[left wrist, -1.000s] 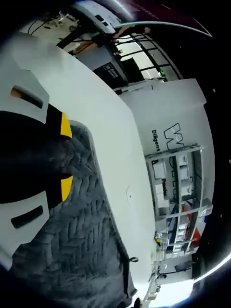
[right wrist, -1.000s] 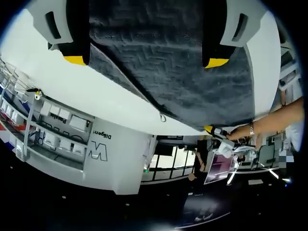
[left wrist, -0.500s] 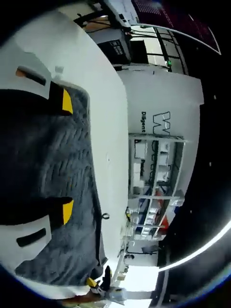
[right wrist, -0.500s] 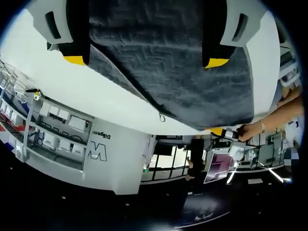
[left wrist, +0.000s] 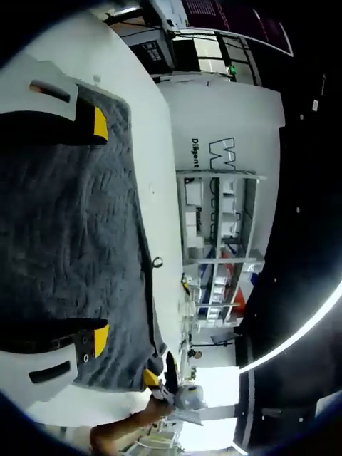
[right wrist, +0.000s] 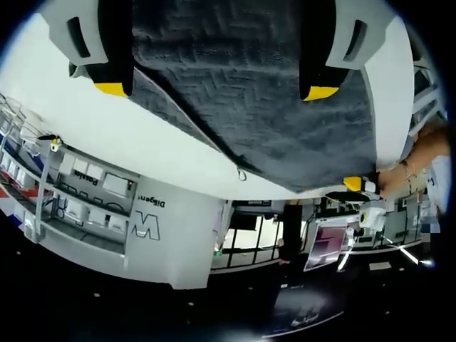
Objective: Open the folded towel by lifting each exposed corner and separating the folded layers until the towel lies flat within the target outline without major curled edges
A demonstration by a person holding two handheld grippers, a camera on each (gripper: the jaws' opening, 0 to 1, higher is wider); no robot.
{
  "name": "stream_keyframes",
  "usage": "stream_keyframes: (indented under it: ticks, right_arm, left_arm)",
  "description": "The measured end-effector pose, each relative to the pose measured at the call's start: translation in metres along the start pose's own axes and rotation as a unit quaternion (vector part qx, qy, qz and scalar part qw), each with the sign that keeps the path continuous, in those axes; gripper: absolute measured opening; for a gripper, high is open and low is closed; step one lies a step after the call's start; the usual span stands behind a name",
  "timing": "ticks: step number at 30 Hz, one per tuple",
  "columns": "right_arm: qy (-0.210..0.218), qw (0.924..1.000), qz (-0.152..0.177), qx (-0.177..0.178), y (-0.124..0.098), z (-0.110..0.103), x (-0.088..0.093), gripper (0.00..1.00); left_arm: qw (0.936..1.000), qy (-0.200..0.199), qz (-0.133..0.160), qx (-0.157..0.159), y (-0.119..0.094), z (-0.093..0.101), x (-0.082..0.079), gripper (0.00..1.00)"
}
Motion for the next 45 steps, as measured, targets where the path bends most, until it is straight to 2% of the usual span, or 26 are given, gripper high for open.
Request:
stream_keyframes:
  ticks: [2, 5, 8, 9, 13, 15, 17, 19, 24, 27, 29, 34, 37, 41, 45]
  right_arm:
    - [0.003, 1.0000, -0.001, 0.000, 0.000, 0.001, 0.001, 0.99]
    - [0.006, 1.0000, -0.004, 0.002, 0.001, 0.003, 0.002, 0.99]
    - [0.005, 1.0000, -0.006, 0.001, 0.001, 0.002, 0.003, 0.99]
    - [0.004, 1.0000, -0.008, 0.000, 0.002, 0.001, 0.004, 0.99]
    - [0.006, 0.9999, -0.009, 0.000, 0.003, 0.002, 0.005, 0.99]
    - [0.016, 0.9998, -0.004, -0.012, 0.004, 0.000, 0.005, 0.99]
    - [0.006, 0.9999, -0.009, -0.013, 0.003, 0.000, 0.006, 0.98]
    - [-0.001, 1.0000, -0.008, -0.005, 0.003, 0.002, 0.006, 0.97]
    - [-0.019, 0.9998, 0.000, 0.011, -0.001, 0.015, 0.005, 0.86]
    - [-0.048, 0.9985, -0.002, 0.026, -0.007, 0.029, 0.008, 0.72]
    - [-0.060, 0.9973, -0.005, 0.042, -0.012, 0.043, 0.009, 0.63]
    - [-0.073, 0.9943, -0.013, 0.077, -0.022, 0.076, 0.010, 0.50]
    - [-0.096, 0.9910, -0.033, 0.087, -0.026, 0.090, 0.014, 0.31]
    - [-0.132, 0.9830, -0.097, 0.083, -0.025, 0.101, 0.026, 0.32]
    - [-0.190, 0.9649, -0.148, 0.104, -0.024, 0.113, 0.031, 0.29]
  left_arm:
    - [0.9999, -0.002, 0.011, 0.005, -0.006, 0.009, 0.001, 0.99]
    - [0.9999, -0.002, 0.005, 0.014, -0.010, 0.019, 0.008, 0.99]
    - [0.9995, 0.001, -0.019, 0.027, -0.014, 0.033, 0.020, 0.99]
    - [0.9987, 0.019, -0.033, 0.035, -0.018, 0.040, 0.026, 0.99]
    - [0.9986, 0.034, -0.026, 0.031, -0.026, 0.054, 0.030, 0.99]
    - [0.9981, 0.037, -0.029, 0.041, -0.030, 0.063, 0.033, 0.99]
    - [0.9974, 0.047, -0.035, 0.043, -0.036, 0.069, 0.036, 0.99]
    - [0.9977, 0.046, -0.023, 0.043, -0.040, 0.070, 0.032, 0.99]
    - [0.9978, 0.050, -0.014, 0.043, -0.048, 0.074, 0.027, 0.99]
    - [0.9974, 0.057, -0.018, 0.041, -0.051, 0.074, 0.027, 0.99]
    - [0.9971, 0.062, -0.017, 0.040, -0.053, 0.074, 0.025, 0.99]
    - [0.9976, 0.066, -0.011, 0.019, -0.059, 0.070, 0.021, 0.99]
    - [0.9980, 0.057, -0.001, 0.026, -0.061, 0.072, 0.017, 0.99]
    - [0.9979, 0.061, -0.005, 0.023, -0.062, 0.072, 0.018, 0.99]
    - [0.9980, 0.059, -0.003, 0.021, -0.062, 0.071, 0.017, 0.99]
Point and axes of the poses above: the point that each gripper's makers call its tool centre point, and the gripper's own axes: y roughly forward along the fingers, z roughly to its right, x roughly out of its underside, the point moved 1 cm from there along -y, roughly backward along the fingers, and after that the axes turned 6 degrees about -z, right-handed, at the moved point
